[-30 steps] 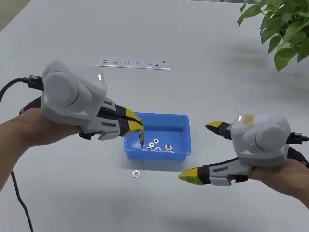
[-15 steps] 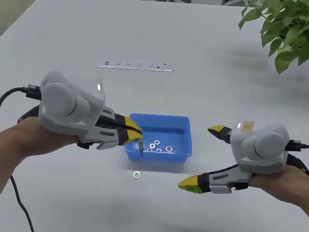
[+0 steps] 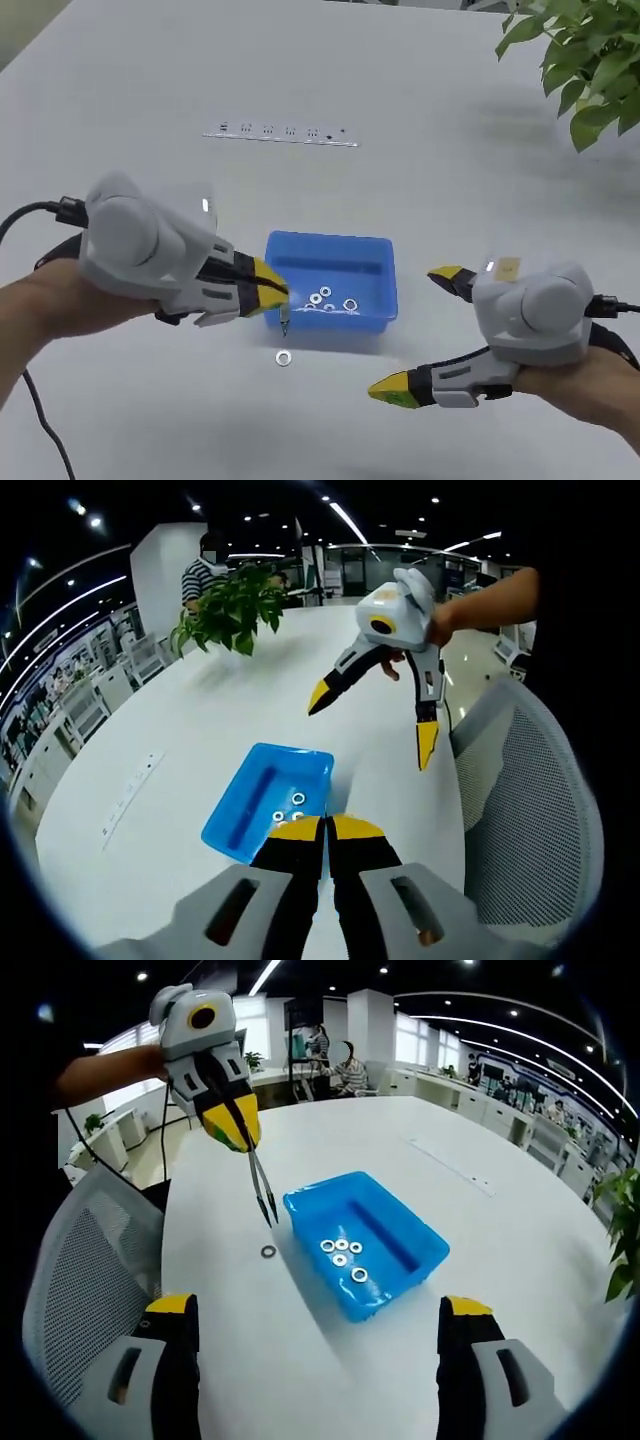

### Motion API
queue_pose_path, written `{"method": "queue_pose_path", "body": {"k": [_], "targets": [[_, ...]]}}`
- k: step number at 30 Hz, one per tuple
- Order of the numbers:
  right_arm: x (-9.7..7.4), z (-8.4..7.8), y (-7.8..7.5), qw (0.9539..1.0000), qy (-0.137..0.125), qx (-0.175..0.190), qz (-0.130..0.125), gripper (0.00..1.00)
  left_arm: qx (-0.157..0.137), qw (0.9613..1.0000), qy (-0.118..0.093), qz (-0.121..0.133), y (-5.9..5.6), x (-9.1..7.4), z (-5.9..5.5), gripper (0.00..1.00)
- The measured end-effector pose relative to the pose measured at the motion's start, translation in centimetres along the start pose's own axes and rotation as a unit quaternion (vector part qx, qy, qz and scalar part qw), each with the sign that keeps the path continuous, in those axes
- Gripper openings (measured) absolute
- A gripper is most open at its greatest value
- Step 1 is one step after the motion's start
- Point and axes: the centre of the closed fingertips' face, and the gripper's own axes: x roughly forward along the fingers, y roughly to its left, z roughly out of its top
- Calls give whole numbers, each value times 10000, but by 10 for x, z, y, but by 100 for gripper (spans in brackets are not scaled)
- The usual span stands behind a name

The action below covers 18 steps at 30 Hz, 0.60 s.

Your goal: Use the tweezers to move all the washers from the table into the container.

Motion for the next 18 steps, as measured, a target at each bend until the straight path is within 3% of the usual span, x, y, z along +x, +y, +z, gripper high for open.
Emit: {"method": "queue_pose_path", "body": {"k": [18], "targets": [[2, -5, 7, 10000, 51, 6, 83, 100, -95, 9998, 160, -89, -8, 14, -24, 5]]}}
